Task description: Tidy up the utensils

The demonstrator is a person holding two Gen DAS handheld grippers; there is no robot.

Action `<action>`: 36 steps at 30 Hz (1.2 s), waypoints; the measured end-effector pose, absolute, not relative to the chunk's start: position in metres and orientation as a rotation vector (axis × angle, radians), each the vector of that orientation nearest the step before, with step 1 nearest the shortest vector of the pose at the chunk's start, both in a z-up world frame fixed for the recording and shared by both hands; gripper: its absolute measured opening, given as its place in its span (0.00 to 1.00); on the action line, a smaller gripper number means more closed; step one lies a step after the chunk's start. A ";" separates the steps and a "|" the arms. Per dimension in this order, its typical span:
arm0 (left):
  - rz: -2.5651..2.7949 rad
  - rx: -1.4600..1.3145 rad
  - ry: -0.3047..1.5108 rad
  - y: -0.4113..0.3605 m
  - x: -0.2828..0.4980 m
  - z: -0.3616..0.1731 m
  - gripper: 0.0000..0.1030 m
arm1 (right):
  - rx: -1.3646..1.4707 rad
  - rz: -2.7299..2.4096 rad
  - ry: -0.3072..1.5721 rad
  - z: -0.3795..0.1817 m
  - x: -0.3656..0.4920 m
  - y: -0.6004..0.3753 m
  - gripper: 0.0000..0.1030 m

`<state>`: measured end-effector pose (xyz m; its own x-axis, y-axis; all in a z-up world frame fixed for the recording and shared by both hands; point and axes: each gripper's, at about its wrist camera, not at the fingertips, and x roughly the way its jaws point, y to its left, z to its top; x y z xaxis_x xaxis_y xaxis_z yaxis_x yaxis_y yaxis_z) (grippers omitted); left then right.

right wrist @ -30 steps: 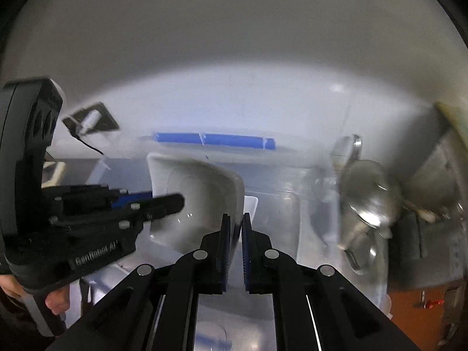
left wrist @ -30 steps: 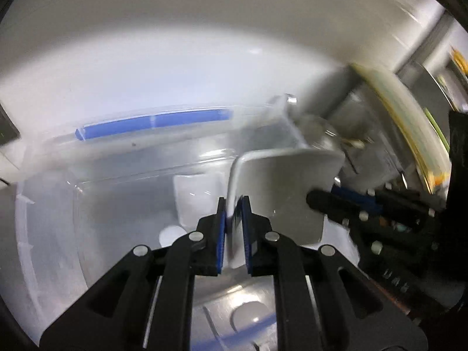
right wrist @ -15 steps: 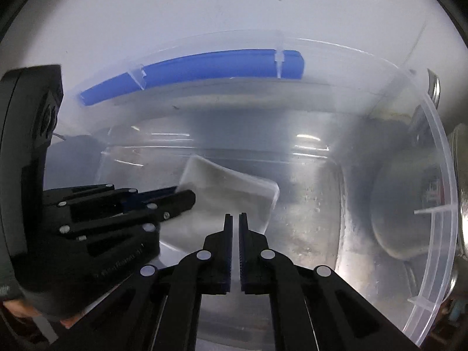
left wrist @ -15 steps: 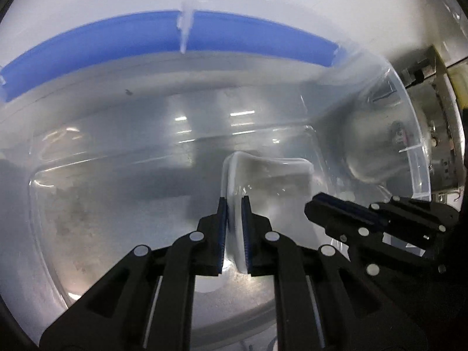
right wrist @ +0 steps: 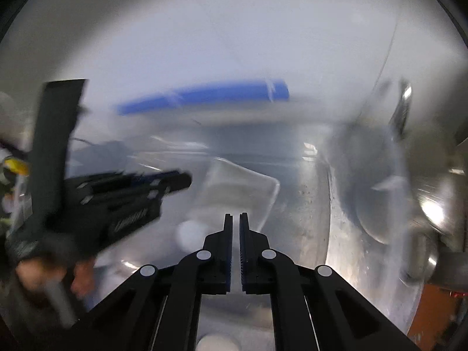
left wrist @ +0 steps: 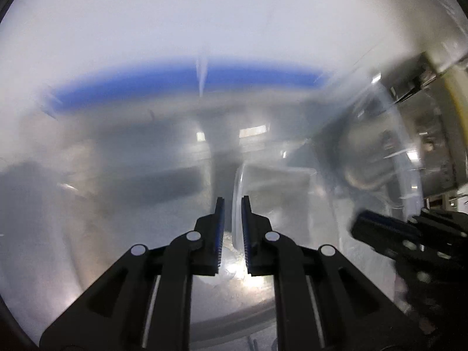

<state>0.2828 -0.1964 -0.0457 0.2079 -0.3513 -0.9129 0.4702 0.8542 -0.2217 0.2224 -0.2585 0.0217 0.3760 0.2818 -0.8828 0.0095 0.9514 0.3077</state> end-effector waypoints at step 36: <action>-0.507 -0.075 1.297 -0.077 0.022 -0.077 0.63 | 0.240 0.272 1.527 -0.105 -0.048 -0.131 0.40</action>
<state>0.0217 -0.0775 -0.0767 0.1776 -0.3992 -0.8995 0.3170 0.8885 -0.3317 -0.0477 -0.1309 -0.1047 0.0250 0.3221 -0.9464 -0.0252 0.9466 0.3215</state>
